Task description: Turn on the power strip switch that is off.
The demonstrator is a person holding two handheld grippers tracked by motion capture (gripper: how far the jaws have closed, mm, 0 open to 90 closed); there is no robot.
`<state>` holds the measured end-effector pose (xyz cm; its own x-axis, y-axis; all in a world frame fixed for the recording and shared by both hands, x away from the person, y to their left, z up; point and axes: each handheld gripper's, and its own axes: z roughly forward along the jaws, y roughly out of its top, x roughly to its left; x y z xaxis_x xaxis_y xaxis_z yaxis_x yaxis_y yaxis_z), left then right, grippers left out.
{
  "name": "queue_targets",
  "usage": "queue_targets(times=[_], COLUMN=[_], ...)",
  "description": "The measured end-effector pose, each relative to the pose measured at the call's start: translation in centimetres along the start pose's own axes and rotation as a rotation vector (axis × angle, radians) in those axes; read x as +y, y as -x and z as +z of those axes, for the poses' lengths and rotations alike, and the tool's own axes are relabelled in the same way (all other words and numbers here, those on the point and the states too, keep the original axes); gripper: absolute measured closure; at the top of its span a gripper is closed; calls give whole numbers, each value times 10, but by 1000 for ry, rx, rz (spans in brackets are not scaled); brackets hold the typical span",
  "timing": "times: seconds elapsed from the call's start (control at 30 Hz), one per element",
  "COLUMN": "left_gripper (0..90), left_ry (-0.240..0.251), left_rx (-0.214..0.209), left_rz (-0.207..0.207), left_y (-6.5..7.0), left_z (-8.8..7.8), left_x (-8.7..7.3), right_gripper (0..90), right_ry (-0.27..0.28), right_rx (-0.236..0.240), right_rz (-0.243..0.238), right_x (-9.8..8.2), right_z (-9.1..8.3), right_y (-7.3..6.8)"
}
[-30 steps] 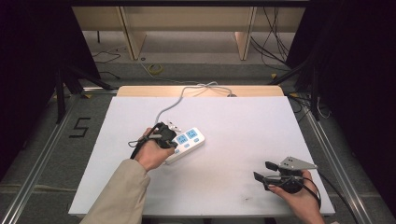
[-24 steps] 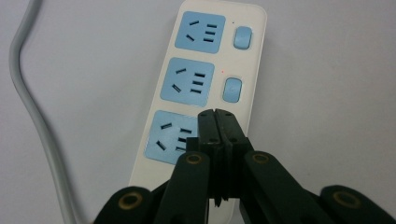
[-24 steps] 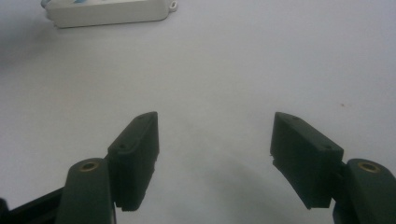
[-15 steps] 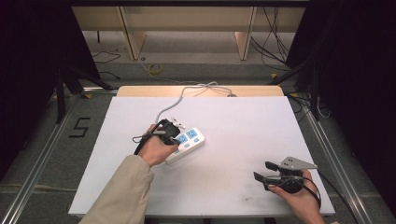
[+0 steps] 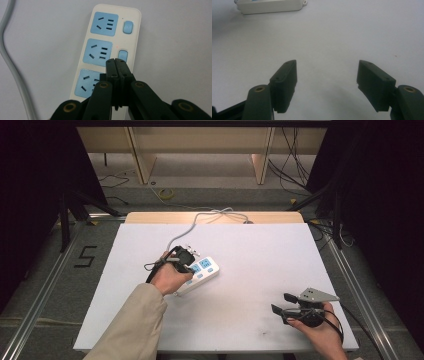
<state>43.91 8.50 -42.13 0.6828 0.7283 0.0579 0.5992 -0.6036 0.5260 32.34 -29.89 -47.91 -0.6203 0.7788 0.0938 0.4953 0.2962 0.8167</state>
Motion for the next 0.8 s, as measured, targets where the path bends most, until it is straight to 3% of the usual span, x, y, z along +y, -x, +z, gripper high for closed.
queue_targets(times=[0.8], left_gripper=[898], left_ry=[-12], left_rx=[-4], left_rz=[4], left_y=[-3], left_z=[7], left_x=[14], right_gripper=[335], right_ry=[-3], right_rx=[1], right_rz=[-2], right_x=[0], right_z=[0], right_y=[0])
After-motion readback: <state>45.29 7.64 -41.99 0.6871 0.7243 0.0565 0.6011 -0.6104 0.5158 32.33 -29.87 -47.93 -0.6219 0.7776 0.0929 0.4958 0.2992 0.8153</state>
